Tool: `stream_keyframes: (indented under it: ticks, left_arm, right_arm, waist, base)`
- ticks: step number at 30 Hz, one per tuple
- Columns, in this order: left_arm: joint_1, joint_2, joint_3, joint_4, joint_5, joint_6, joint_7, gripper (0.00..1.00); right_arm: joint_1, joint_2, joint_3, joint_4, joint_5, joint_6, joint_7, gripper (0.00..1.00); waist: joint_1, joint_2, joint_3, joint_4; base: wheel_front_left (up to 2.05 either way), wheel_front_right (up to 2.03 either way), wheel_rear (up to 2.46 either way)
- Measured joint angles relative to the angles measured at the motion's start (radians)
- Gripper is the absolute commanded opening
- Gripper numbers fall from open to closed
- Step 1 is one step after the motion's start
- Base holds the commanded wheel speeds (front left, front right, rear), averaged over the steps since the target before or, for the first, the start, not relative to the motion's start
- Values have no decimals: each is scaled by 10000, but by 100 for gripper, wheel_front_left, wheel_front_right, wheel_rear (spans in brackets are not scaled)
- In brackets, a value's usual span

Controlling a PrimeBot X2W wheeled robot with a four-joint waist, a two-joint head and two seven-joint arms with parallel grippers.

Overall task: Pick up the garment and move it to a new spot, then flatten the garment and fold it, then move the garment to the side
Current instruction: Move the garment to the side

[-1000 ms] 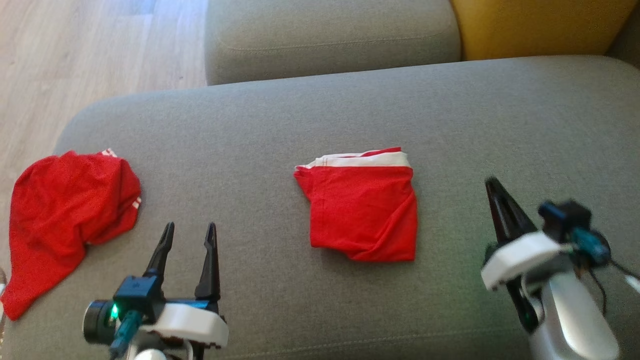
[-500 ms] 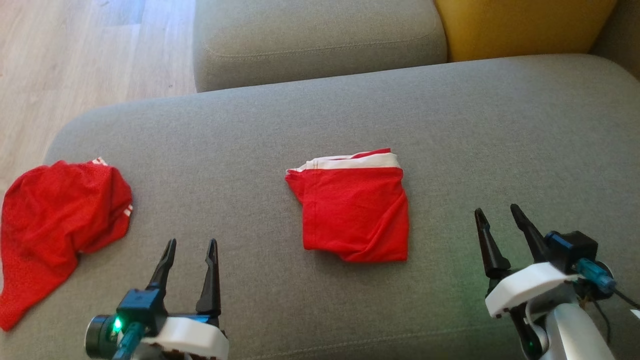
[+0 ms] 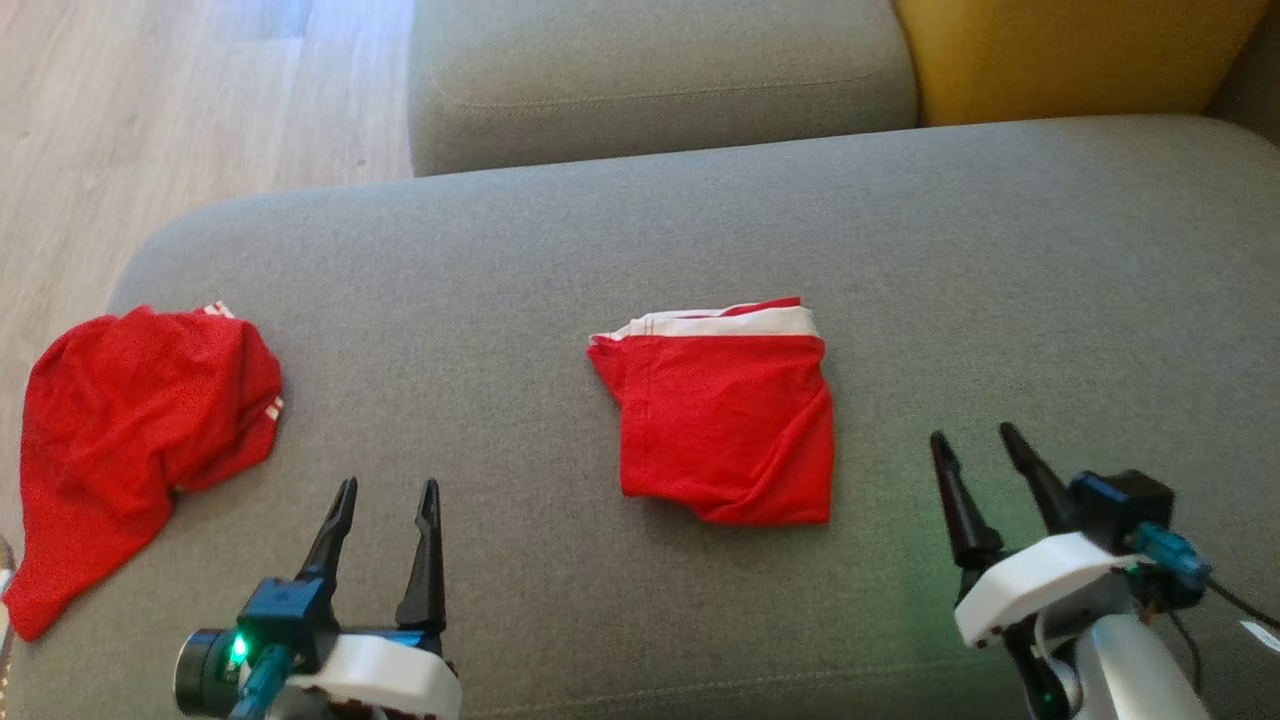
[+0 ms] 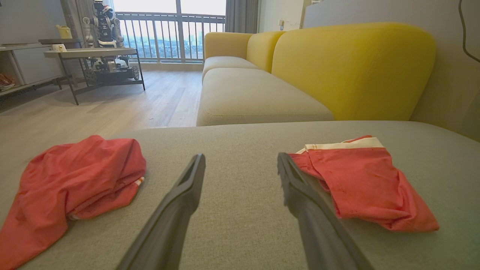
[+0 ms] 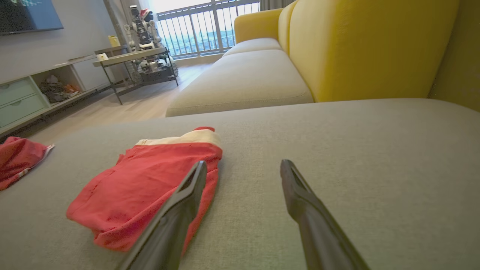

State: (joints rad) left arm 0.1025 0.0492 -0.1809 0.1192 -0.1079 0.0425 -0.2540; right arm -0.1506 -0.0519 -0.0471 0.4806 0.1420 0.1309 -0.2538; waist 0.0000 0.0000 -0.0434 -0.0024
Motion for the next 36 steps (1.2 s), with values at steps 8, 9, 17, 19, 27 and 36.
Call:
stream_keyframes:
  ticks: [8, 9, 17, 19, 27, 36]
  left_arm:
    - [-9, 0, -67, 21, 10, -127, 0, 100]
    - [-15, 0, -73, 36, 13, -178, 0, 100]
    - [-385, 2, -286, 161, 98, -337, 0, 100]
    - [-541, -2, -337, 199, 98, -345, 0, 100]
    - [-766, 0, -389, 301, 98, -353, 0, 100]
    - [-884, -2, -439, 395, 98, -397, 0, 100]
  right_arm:
    - [-414, 4, 713, 951, 951, 0, 800, 100]
    - [-588, 2, 809, 1089, 1179, 0, 922, 100]
    - [-2075, -4, 993, 2568, 1969, 0, 1323, 100]
    - [-2386, -8, 993, 3016, 2184, 0, 1404, 100]
    - [-3425, -19, 867, 4681, 2253, 0, 1409, 100]
    - [-4433, -79, 1501, 6326, 2048, 0, 1022, 0]
  waist:
    - [1, 0, 345, 242]
    - [1, 0, 411, 273]
    - [2, 0, 1022, 724]
    - [2, 0, 1135, 879]
    - [2, 0, 1458, 1404]
    - [1, 0, 1616, 1708]
  base:
    - [0, 0, 0]
    - [0, 0, 0]
    - [0, 0, 0]
    - [0, 0, 0]
    - [0, 0, 0]
    - [0, 0, 0]
